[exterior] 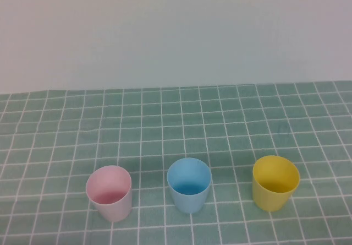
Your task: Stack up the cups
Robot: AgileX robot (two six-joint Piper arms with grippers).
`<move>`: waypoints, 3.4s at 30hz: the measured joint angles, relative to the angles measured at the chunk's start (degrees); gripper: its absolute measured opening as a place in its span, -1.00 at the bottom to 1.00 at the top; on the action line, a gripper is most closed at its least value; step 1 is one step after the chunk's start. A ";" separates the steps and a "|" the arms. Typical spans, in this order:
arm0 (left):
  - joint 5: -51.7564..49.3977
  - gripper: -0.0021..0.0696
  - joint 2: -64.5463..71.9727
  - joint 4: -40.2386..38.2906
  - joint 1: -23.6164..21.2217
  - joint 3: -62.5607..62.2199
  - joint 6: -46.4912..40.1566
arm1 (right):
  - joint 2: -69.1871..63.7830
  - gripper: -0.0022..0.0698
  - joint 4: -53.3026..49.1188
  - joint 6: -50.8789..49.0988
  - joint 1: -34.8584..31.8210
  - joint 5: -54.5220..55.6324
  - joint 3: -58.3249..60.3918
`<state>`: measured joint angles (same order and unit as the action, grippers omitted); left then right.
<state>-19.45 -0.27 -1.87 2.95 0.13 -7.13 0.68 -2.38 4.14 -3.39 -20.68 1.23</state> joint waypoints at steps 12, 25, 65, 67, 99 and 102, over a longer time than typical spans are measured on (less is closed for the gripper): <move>2.52 -0.96 0.10 -0.62 0.00 0.00 0.00 | 0.00 -0.94 0.00 0.00 0.00 0.00 0.00; 25.72 -0.96 0.10 -1.76 0.00 -0.10 1.19 | 0.00 -0.94 -1.43 0.00 0.00 17.24 0.49; -13.48 -0.96 29.60 -4.40 0.00 -37.18 11.63 | -15.38 -0.94 1.14 0.12 0.00 -10.83 -25.48; -12.81 -0.96 34.06 -3.83 0.00 -37.63 8.22 | -18.83 -0.94 3.22 0.12 0.00 -15.77 -28.64; -20.06 -0.95 64.47 -28.30 0.00 -52.47 -12.18 | -25.22 -0.94 11.00 5.71 0.00 -36.75 -36.00; -21.19 -0.95 64.57 -28.17 0.00 -52.47 -12.69 | -25.22 -0.94 11.09 5.71 0.00 -37.10 -36.00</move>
<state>-40.64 64.30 -30.04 2.95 -52.34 -19.82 -24.54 8.71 9.85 -3.39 -57.79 -34.78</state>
